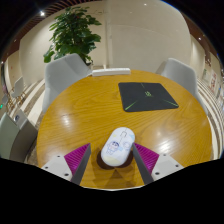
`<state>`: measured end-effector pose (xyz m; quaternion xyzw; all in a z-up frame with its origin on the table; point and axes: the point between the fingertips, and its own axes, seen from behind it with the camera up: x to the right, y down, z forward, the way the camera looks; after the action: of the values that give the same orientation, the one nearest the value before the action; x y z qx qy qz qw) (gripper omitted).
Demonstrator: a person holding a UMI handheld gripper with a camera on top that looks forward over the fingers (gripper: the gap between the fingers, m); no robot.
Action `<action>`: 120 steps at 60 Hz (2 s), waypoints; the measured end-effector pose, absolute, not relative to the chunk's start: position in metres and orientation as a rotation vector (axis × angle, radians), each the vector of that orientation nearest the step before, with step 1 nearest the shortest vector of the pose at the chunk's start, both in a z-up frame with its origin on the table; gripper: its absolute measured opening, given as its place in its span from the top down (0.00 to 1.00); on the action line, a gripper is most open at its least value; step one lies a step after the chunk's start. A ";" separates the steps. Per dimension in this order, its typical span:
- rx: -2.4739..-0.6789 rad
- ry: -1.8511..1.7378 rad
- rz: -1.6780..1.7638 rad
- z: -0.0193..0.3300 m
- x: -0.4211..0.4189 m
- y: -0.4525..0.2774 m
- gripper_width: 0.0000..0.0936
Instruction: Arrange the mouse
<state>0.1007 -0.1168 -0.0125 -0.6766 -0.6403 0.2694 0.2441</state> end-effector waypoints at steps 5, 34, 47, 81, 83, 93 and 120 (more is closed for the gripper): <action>-1.825 -1.768 0.722 -0.014 0.087 -0.118 0.12; -1.594 -1.759 0.817 0.076 -0.023 -0.101 0.58; -1.620 -1.623 0.751 0.095 -0.121 0.003 0.59; -1.798 -1.735 0.731 -0.014 -0.132 0.056 0.06; -1.780 -1.730 0.726 -0.008 -0.130 0.060 0.09; -1.774 -1.728 0.769 0.046 -0.086 0.057 0.08; -1.806 -1.801 0.684 0.124 0.149 0.016 0.09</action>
<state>0.1494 0.0155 0.1244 -0.6625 -0.6608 0.2510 0.2480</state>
